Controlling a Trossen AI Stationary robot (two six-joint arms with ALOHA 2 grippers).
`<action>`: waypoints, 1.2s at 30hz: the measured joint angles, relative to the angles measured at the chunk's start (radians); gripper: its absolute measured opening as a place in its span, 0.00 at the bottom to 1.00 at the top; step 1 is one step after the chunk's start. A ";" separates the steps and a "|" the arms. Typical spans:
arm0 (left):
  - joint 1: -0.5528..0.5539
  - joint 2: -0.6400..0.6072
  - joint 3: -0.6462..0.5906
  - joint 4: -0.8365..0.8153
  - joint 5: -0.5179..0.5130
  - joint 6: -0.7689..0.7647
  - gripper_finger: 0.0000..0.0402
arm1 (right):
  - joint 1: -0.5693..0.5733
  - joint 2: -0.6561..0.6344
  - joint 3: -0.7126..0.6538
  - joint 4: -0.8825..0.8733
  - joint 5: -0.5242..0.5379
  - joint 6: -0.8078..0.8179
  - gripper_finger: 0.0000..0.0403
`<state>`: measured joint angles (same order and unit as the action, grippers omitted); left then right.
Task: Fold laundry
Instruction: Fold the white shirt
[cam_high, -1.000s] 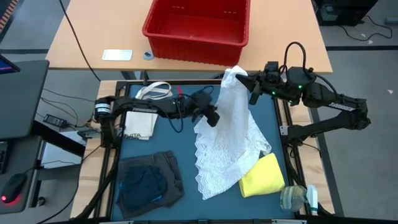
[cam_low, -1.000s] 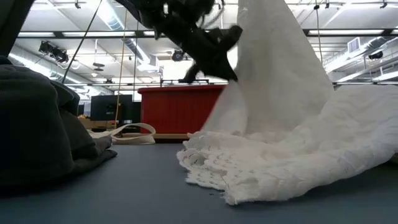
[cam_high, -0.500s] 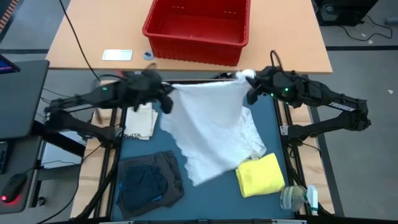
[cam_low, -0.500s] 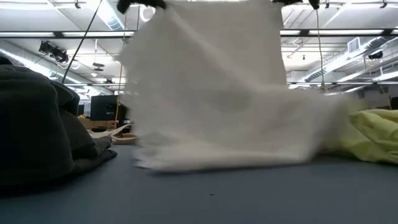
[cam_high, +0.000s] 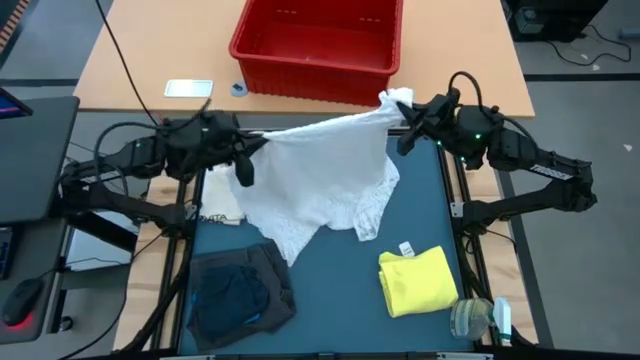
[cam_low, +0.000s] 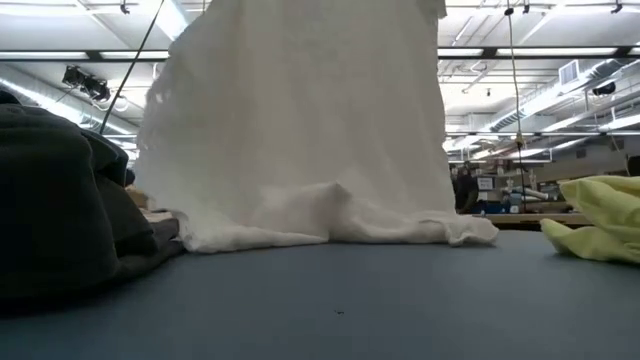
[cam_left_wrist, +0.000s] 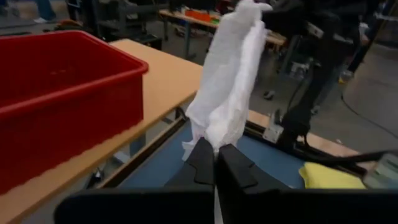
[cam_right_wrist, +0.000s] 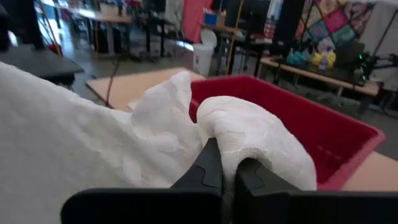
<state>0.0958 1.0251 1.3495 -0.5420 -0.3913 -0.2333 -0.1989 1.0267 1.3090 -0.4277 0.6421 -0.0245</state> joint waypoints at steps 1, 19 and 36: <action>-0.010 0.008 0.000 -0.003 -0.001 0.000 0.00 | -0.001 0.000 0.000 -0.018 0.002 0.008 0.02; -0.003 -0.001 0.021 0.025 0.067 0.014 0.00 | -0.040 0.031 0.000 0.091 0.052 0.006 0.02; 0.462 -0.038 0.431 -0.272 0.066 0.363 0.00 | -0.230 0.534 0.292 0.862 -0.558 -0.135 0.02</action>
<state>0.5577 0.9870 1.7802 -0.8135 -0.3256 0.1294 -0.4292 1.5610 1.6009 0.4339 0.0840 -0.1599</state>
